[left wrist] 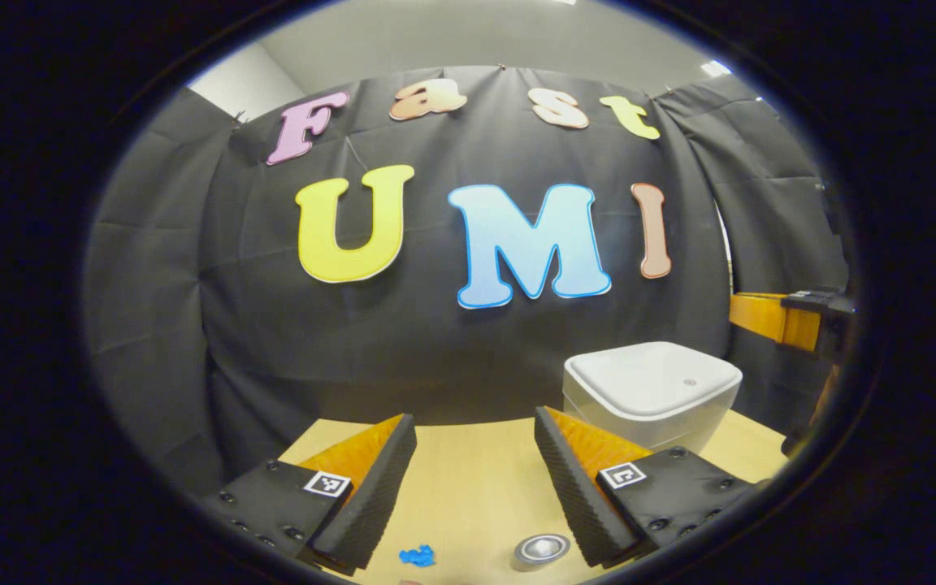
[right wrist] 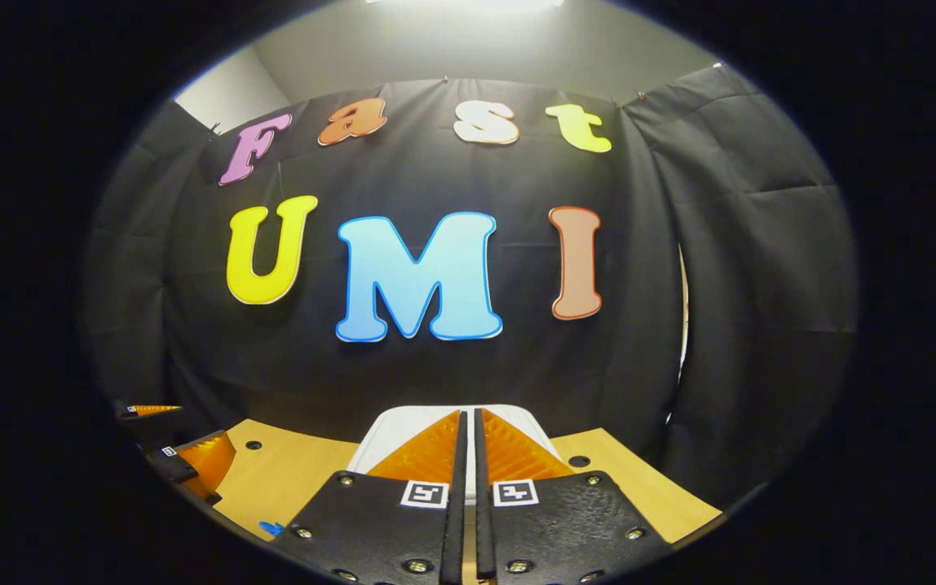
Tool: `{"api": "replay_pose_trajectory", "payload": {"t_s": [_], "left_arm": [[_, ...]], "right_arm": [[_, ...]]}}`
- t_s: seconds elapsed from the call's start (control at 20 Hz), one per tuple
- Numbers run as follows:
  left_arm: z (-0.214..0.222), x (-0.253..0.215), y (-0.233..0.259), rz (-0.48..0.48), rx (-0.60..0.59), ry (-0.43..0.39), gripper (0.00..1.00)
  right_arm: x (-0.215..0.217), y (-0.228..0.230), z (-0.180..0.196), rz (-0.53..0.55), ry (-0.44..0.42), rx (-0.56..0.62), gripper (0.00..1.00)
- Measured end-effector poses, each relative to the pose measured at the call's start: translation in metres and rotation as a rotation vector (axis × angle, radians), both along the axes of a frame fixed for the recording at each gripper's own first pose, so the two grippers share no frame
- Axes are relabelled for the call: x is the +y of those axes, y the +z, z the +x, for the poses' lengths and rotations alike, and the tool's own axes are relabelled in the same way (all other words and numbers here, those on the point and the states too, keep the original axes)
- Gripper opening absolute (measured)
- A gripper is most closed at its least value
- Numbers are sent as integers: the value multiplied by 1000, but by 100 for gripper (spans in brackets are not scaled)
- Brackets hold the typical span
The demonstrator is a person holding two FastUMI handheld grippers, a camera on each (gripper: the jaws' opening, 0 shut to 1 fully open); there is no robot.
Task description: Press the lid of the desktop garbage bin to open it, pick up the crumpled paper on the desktop and throw it into the bin, then pick up the pop can on the desktop and drop it into the bin, and finally close the garbage bin lid.
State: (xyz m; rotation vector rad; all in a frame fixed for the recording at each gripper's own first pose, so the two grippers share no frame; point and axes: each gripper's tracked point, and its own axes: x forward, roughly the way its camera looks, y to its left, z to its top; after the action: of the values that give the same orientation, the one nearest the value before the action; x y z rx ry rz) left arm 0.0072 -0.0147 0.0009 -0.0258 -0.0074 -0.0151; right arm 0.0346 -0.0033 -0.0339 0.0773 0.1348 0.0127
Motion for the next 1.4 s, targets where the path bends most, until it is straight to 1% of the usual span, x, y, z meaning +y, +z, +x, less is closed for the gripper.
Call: {"api": "replay_pose_trajectory", "payload": {"t_s": [0.1, 0.15, 0.2, 0.4, 0.5, 0.55, 0.75, 0.8, 0.85, 0.9, 1.05, 1.1, 1.15, 1.2, 1.25, 1.3, 1.4], "left_arm": [[3, -3, 2, 0, -4, -8, 100], [3, -6, 3, -1, -7, -12, 95], [3, -7, 4, -1, -11, -15, 100], [8, -11, 6, -1, -11, -16, 100], [8, -7, 4, 1, -11, -1, 100], [9, -7, 2, 1, -10, 3, 95], [8, -4, 1, -10, 2, 17, 95], [8, -3, 1, -11, 3, 22, 100], [7, -1, 0, -12, 5, 26, 95], [7, 0, -1, -13, 7, 32, 100], [5, 5, -2, -14, 11, 47, 100], [4, 7, -2, -12, 13, 52, 96], [5, 8, -2, -11, 14, 56, 96], [4, 9, -2, -11, 15, 60, 100], [3, 10, -3, -10, 17, 64, 100], [4, 11, -4, -9, 20, 67, 96], [4, 11, -5, -11, 23, 69, 96]], "right_arm": [[-2, -7, 2, 0, 10, 29, 6], [-2, -10, 2, -5, 13, 36, 6], [-2, -12, 3, -11, 15, 41, 6], [3, -22, 6, -14, 43, 74, 6], [4, -22, 9, -14, 48, 76, 6], [5, -24, 9, -15, 51, 78, 6], [6, -35, 14, -24, 63, 111, 6], [6, -37, 16, -24, 67, 117, 6], [8, -40, 17, -23, 72, 123, 6], [9, -41, 20, -21, 76, 129, 6], [14, -47, 24, -14, 88, 142, 6], [15, -49, 26, -14, 92, 146, 6], [16, -51, 28, -13, 95, 149, 6], [17, -52, 29, -14, 98, 152, 6], [18, -54, 28, -15, 101, 154, 6], [19, -55, 29, -17, 103, 158, 6], [18, -60, 30, -19, 107, 168, 6]]}}
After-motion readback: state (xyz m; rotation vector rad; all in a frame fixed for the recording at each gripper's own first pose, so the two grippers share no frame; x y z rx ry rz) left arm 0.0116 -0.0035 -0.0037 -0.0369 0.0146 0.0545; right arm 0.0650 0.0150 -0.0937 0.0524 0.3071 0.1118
